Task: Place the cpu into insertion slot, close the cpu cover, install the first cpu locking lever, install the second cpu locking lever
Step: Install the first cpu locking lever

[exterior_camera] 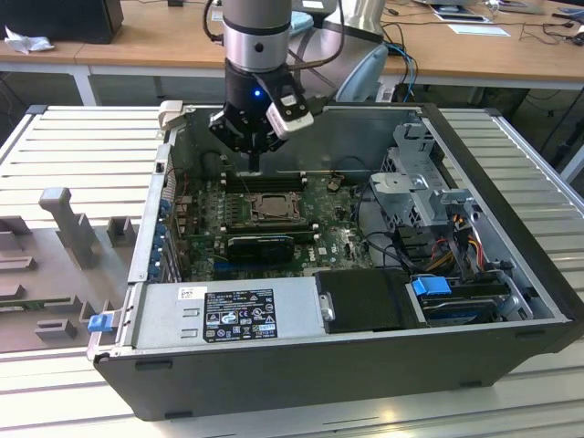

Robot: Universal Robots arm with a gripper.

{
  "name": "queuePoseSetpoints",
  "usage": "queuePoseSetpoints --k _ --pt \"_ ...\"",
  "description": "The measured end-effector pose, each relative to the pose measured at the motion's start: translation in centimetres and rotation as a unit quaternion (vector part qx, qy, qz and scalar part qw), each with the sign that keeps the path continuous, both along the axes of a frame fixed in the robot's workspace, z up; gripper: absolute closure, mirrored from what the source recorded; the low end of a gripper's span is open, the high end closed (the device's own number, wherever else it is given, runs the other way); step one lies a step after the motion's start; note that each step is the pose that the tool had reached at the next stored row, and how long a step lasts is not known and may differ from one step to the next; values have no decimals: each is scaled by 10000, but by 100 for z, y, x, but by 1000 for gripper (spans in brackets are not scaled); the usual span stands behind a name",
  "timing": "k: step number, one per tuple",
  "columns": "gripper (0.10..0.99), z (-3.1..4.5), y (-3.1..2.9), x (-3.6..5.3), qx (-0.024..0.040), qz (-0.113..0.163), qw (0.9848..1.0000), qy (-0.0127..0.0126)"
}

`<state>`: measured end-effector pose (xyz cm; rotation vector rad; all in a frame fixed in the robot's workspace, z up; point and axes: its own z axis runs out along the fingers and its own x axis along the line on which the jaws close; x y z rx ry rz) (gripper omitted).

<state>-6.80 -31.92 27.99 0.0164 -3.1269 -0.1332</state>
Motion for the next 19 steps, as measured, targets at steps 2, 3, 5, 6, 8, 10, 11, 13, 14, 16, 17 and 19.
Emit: queuePoseSetpoints --k 2,3,5,6,8,10,11,13,14,16,17,19 --pt "980 -73 0 -107 0 1 10000 0" --pt "980 -89 0 -137 0 1 10000 1" --pt "980 -133 0 -240 -1 1 10000 0" --pt "980 -141 -1 -268 -1 2 10000 1" --pt "980 -159 2 -324 1 2 10000 0" --pt "980 -187 17 -396 2 2 10000 0" --pt "980 -207 37 -418 2 2 10000 1" --pt "980 -240 93 -428 3 1 10000 0" --pt "980 -243 126 -428 1 2 10000 1" --pt "980 -248 204 -425 2 2 10000 0" --pt "980 -248 221 -410 2 2 10000 0" --pt "980 -252 229 -266 2 2 10000 0"
